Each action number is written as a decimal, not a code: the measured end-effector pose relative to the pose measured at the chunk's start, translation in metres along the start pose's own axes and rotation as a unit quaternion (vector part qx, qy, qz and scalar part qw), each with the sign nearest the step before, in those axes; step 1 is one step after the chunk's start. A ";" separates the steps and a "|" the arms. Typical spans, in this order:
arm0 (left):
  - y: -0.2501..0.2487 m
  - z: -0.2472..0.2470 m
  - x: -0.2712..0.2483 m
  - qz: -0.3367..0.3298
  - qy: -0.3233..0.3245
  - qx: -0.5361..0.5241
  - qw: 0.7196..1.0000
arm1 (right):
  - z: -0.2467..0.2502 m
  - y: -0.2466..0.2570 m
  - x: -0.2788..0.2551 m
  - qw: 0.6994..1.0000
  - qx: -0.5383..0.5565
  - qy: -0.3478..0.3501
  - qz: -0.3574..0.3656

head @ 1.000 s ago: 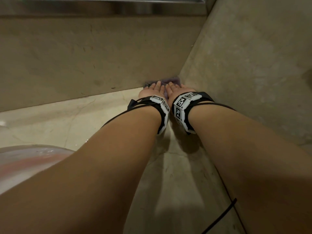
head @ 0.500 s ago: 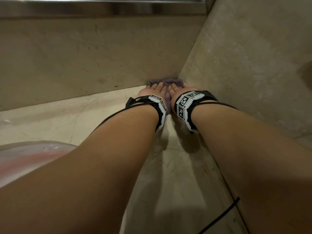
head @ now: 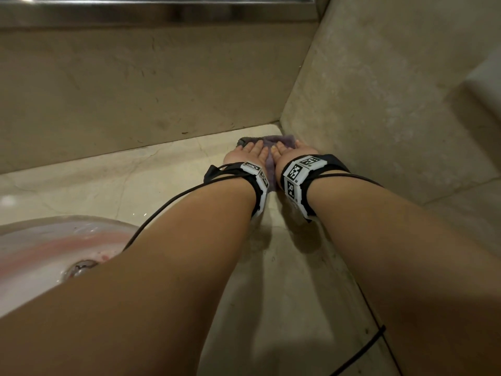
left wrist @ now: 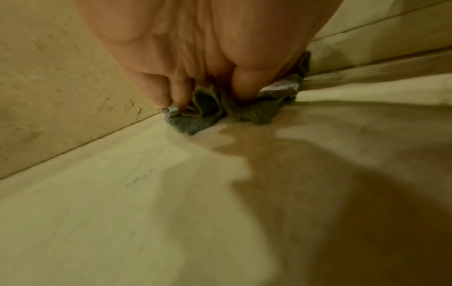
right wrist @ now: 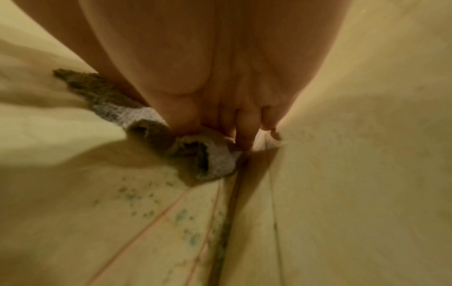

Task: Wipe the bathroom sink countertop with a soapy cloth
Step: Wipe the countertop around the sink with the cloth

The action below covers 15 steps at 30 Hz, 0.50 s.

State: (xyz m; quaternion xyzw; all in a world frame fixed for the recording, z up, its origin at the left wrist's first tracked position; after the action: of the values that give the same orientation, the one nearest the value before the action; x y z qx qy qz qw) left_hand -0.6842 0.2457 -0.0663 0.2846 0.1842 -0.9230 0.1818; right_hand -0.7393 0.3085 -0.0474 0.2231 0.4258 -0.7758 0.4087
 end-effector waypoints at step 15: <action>-0.012 -0.017 -0.024 -0.018 -0.003 -0.005 1.000 | -0.021 0.010 -0.021 1.000 0.003 0.014 -0.010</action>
State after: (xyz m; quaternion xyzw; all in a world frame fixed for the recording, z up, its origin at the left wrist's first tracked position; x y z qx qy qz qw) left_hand -0.6635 0.2696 -0.0627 0.2776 0.1935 -0.9260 0.1674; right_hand -0.7192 0.3327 -0.0484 0.2311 0.4311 -0.7781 0.3941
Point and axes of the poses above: each hand's wrist, its own x-axis towards the middle knuckle, its own z-axis out of the back of the hand, y = z × x, the point moved 1 cm from there along x, towards the middle knuckle, and after that the axes turned 12 degrees about -x, right-handed, at the moved point
